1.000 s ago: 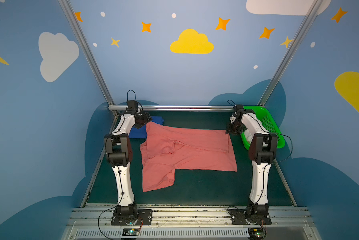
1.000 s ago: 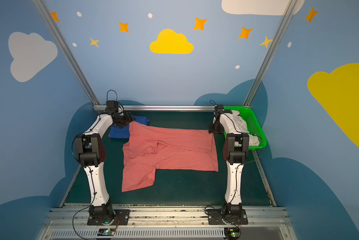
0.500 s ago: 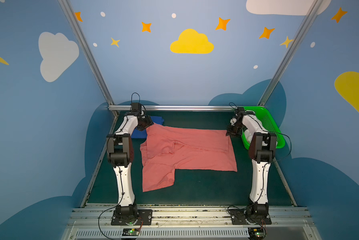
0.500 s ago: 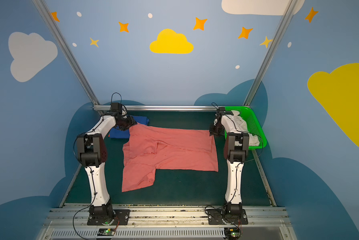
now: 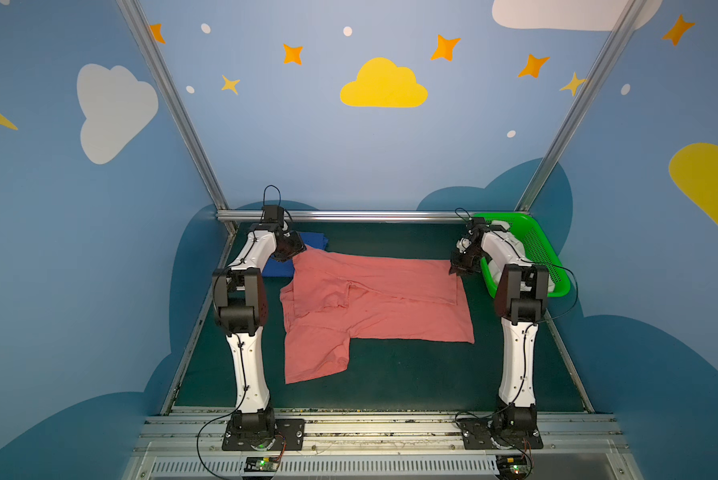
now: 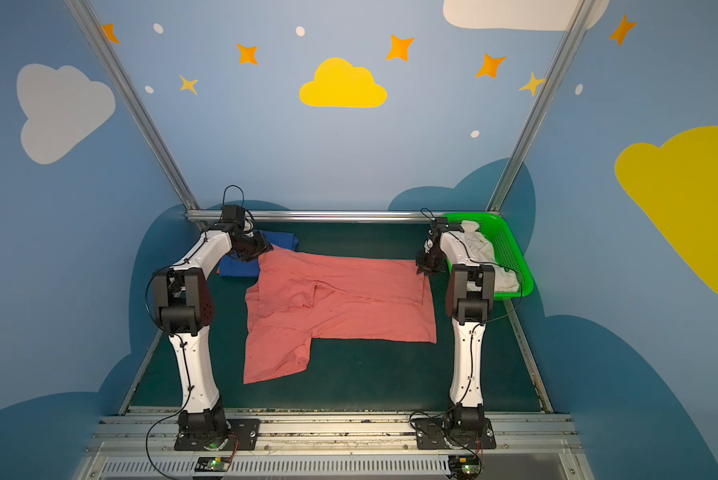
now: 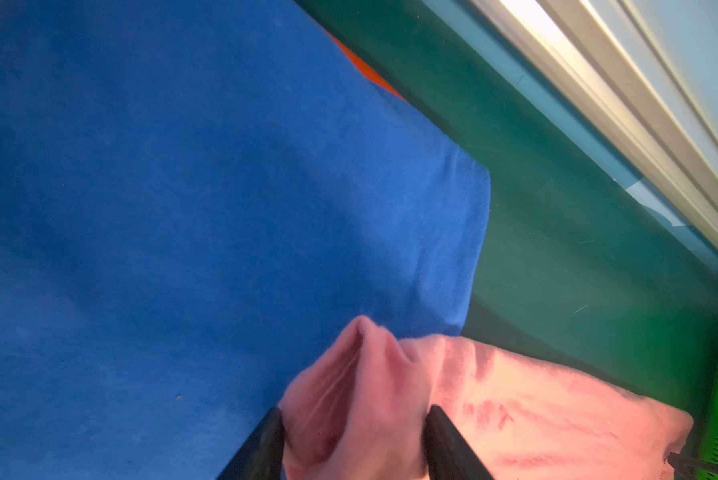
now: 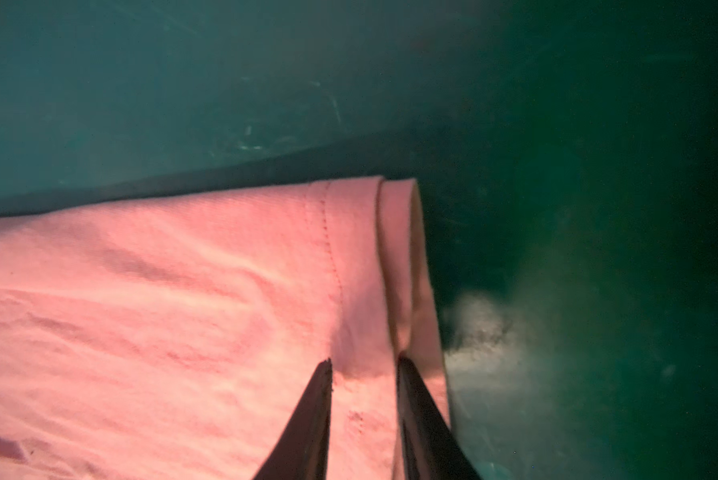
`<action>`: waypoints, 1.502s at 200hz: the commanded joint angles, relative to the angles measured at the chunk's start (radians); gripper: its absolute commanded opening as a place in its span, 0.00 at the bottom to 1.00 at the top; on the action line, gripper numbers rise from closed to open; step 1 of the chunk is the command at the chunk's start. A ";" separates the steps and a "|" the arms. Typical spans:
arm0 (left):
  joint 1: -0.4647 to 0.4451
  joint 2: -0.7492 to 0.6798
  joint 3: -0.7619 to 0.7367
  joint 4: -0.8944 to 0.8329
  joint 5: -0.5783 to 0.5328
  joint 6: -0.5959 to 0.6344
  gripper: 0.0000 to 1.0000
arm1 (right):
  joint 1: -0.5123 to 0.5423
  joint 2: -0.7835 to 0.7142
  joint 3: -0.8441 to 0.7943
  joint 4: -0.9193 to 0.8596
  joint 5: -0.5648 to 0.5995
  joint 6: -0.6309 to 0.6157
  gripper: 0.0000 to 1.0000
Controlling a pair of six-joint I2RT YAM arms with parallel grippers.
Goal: Fold and stack the t-shirts
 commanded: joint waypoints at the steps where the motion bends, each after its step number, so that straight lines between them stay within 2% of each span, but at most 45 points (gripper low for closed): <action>1: -0.003 -0.054 -0.013 -0.027 -0.016 0.020 0.55 | -0.002 0.018 0.005 -0.014 0.018 0.011 0.28; 27: -0.003 -0.056 -0.011 -0.030 -0.015 0.021 0.53 | -0.002 0.011 0.005 -0.015 0.030 0.011 0.25; 58: -0.005 -0.056 -0.011 -0.030 -0.015 0.025 0.49 | -0.001 0.002 0.006 -0.013 0.032 0.012 0.08; 78: -0.005 -0.055 -0.012 -0.028 -0.016 0.023 0.42 | -0.001 0.001 0.016 -0.014 0.029 0.011 0.00; 143: -0.005 -0.043 0.007 -0.042 -0.048 0.025 0.08 | -0.001 0.019 0.128 -0.037 0.065 0.005 0.00; 208: -0.005 -0.027 0.032 -0.055 -0.066 0.030 0.05 | -0.001 0.074 0.262 -0.083 0.118 -0.012 0.00; 230: -0.003 -0.025 0.035 -0.059 -0.063 0.033 0.05 | -0.002 0.095 0.275 -0.112 0.102 -0.018 0.00; 239: -0.004 -0.025 0.035 -0.059 -0.063 0.034 0.07 | 0.001 0.098 0.272 -0.124 0.102 -0.019 0.00; 250: -0.004 -0.024 0.038 -0.060 -0.061 0.031 0.19 | 0.004 0.099 0.266 -0.136 0.114 -0.024 0.00; 258: -0.003 -0.022 0.044 -0.063 -0.057 0.031 0.31 | 0.007 0.099 0.264 -0.145 0.129 -0.026 0.15; 265: -0.004 -0.021 0.050 -0.067 -0.054 0.031 0.45 | 0.010 0.096 0.263 -0.154 0.138 -0.029 0.23; 283: -0.005 -0.022 0.062 -0.077 -0.047 0.030 0.65 | 0.018 0.073 0.246 -0.156 0.155 -0.030 0.34; 300: -0.005 -0.036 0.069 -0.087 -0.047 0.028 0.78 | 0.029 0.024 0.211 -0.137 0.165 -0.032 0.42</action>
